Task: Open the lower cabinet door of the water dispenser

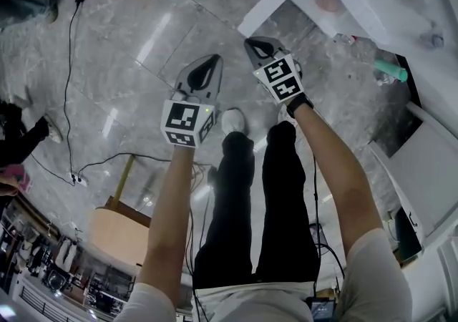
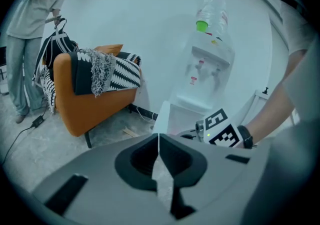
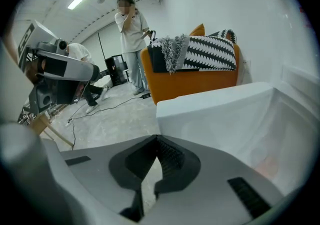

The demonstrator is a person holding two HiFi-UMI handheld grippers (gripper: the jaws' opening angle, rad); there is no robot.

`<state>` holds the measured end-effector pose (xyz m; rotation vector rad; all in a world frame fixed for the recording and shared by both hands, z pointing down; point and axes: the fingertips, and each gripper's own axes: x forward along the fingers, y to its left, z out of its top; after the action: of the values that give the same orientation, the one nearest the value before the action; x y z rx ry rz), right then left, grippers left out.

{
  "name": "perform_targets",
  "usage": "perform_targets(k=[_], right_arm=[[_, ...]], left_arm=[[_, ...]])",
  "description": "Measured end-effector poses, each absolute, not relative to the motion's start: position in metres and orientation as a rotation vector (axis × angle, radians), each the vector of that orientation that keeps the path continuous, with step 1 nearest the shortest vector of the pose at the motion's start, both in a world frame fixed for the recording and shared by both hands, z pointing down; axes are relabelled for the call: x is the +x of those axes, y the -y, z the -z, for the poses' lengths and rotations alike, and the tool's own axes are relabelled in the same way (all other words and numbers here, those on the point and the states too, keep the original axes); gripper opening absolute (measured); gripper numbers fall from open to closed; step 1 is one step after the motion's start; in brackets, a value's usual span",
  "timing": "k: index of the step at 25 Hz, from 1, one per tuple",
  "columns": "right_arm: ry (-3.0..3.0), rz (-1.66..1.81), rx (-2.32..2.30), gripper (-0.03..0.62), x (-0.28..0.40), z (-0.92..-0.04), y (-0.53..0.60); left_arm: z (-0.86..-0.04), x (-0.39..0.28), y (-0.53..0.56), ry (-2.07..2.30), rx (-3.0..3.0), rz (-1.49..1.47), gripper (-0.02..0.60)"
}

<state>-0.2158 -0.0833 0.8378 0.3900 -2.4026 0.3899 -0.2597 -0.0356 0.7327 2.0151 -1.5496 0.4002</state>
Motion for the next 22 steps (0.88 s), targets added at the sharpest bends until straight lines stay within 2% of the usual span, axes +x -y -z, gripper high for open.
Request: perform_targets(k=[22], right_arm=[[2.401, -0.361, 0.351, 0.009, -0.275, -0.841, 0.117]], left_arm=[[-0.726, -0.312, 0.06, 1.582, 2.026, -0.369, 0.014]])
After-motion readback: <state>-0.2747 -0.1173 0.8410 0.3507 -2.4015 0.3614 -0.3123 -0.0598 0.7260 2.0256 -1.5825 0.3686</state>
